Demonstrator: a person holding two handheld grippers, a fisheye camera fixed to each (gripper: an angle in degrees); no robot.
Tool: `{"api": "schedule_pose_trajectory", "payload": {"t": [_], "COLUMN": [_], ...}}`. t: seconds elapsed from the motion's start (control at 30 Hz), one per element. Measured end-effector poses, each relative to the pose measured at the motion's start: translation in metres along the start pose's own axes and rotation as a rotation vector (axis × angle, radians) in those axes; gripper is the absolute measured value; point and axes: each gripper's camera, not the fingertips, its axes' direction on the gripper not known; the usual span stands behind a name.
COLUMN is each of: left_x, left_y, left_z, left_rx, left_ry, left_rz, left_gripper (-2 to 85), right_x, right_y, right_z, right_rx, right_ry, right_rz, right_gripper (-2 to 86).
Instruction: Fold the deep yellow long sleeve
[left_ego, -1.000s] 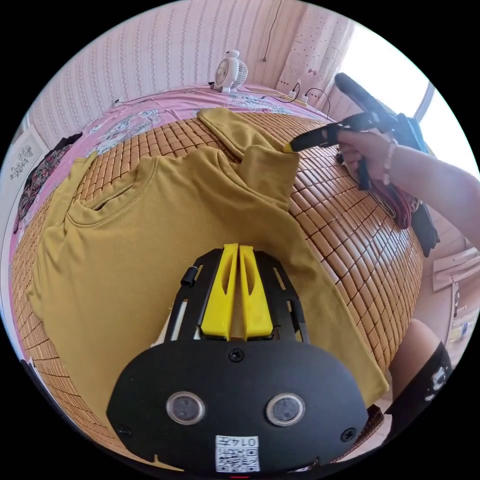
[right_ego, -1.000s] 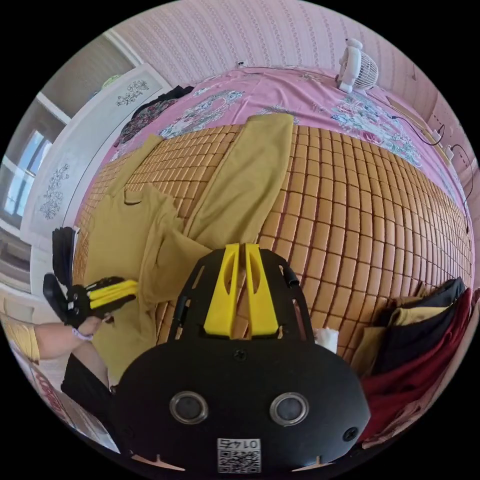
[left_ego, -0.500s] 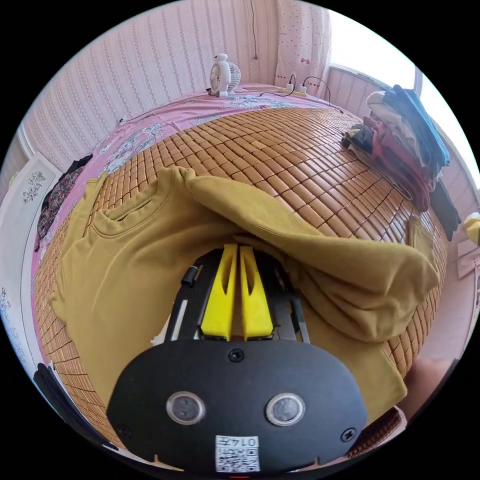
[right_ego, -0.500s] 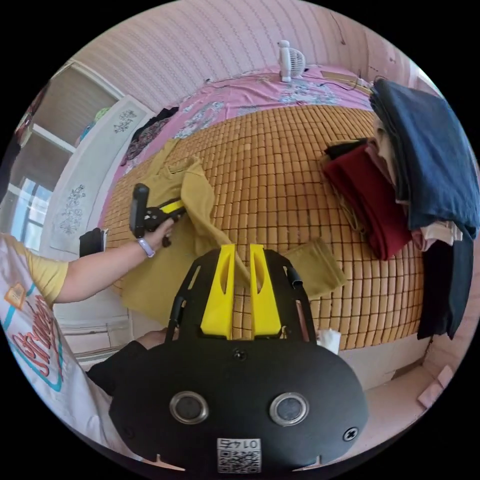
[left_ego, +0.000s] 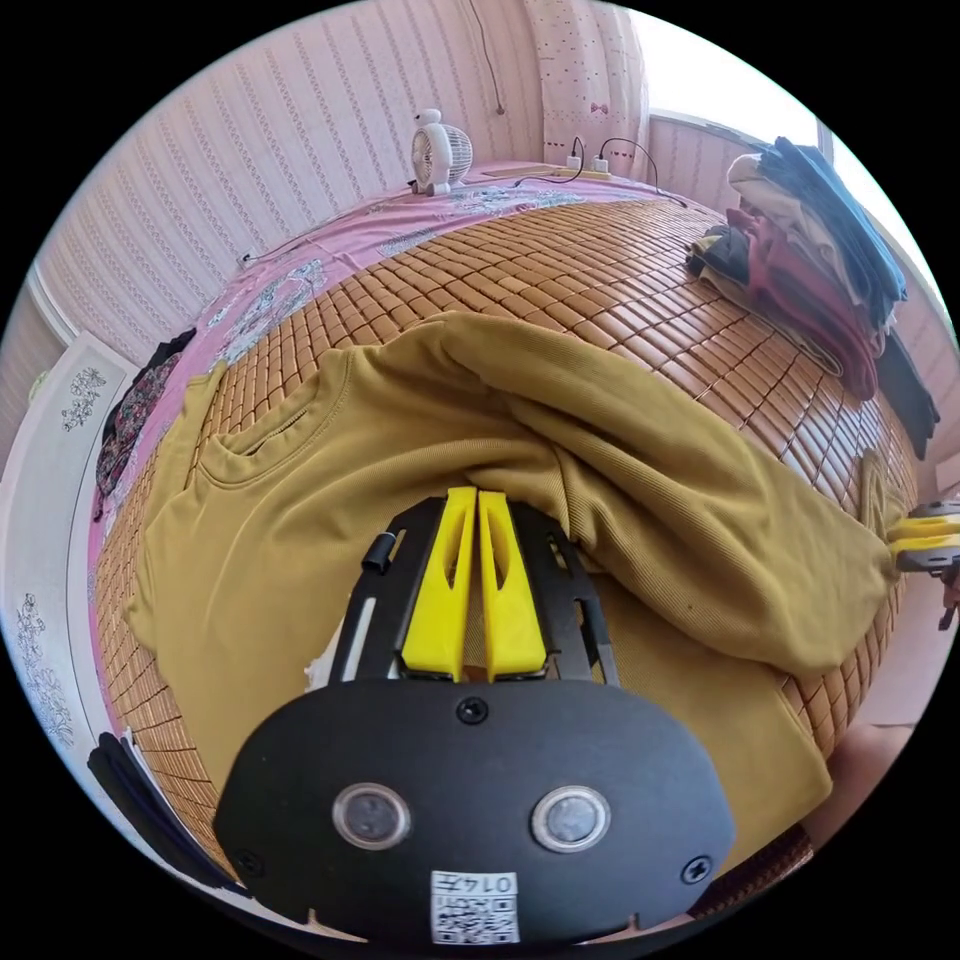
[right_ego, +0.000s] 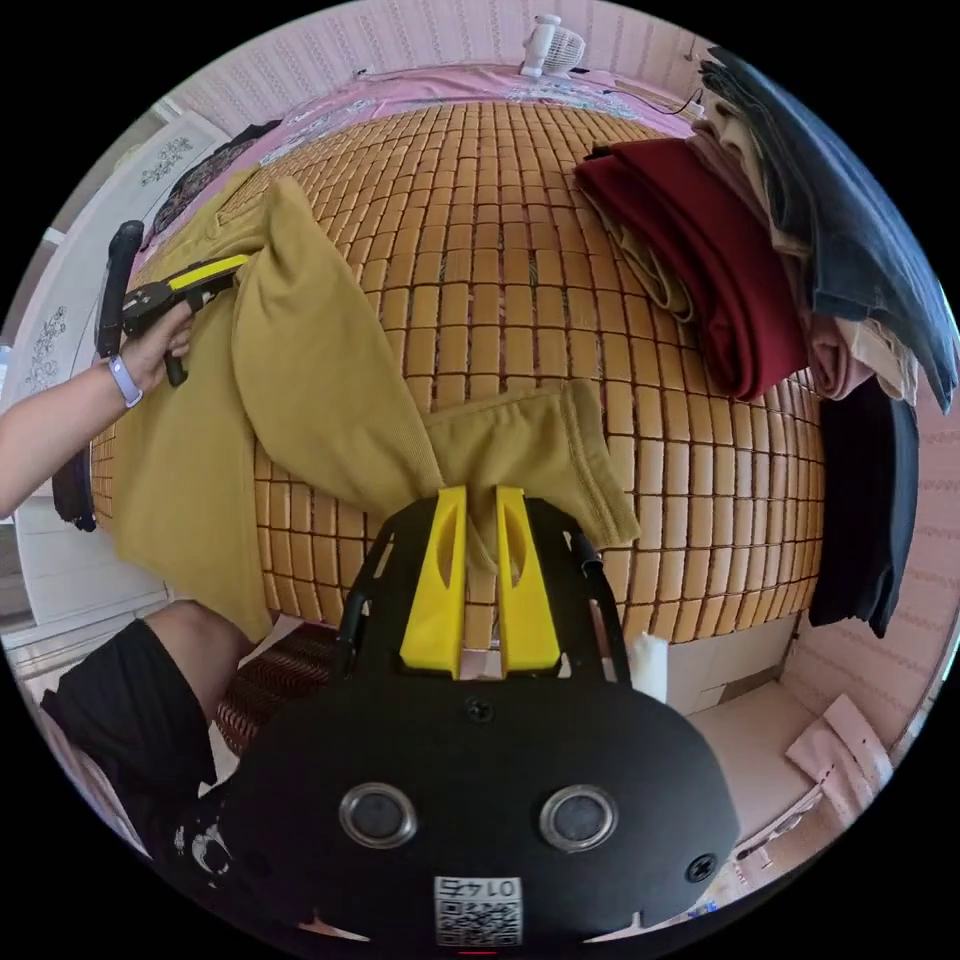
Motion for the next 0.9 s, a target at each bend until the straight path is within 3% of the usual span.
{"api": "schedule_pose_trajectory", "payload": {"t": [0.13,0.2,0.3,0.4,0.57,0.83,0.9], "left_x": [0.0,-0.006,-0.02,-0.045,-0.079,-0.073,-0.056], "left_y": [-0.005,-0.007,-0.01,-0.011,-0.021,-0.071,-0.081], "left_z": [-0.005,-0.007,-0.012,-0.019,-0.051,-0.018,0.007], "left_rx": [-0.003,-0.003,-0.002,-0.027,0.059,0.02,-0.07], "left_ry": [-0.011,0.009,0.072,0.142,0.101,0.169,0.181], "left_rz": [0.005,-0.005,-0.043,-0.174,-0.274,-0.233,-0.174], "left_gripper": [-1.0,-1.0,-0.9,-1.0,-1.0,-1.0,-1.0], "right_x": [0.037,0.086,0.139,0.162,0.168,0.182,0.184], "right_y": [0.006,0.014,0.029,0.035,0.049,0.053,0.059], "right_z": [-0.039,-0.086,-0.12,-0.111,-0.069,-0.027,-0.029], "right_rx": [-0.061,0.083,0.259,0.196,0.141,0.266,0.347], "right_ry": [-0.281,-0.362,-0.249,-0.119,-0.11,0.013,-0.06], "right_rz": [0.102,0.307,0.458,0.492,0.506,0.625,0.604], "right_gripper": [1.8,1.8,3.3,7.5,10.8,10.9,8.0]}}
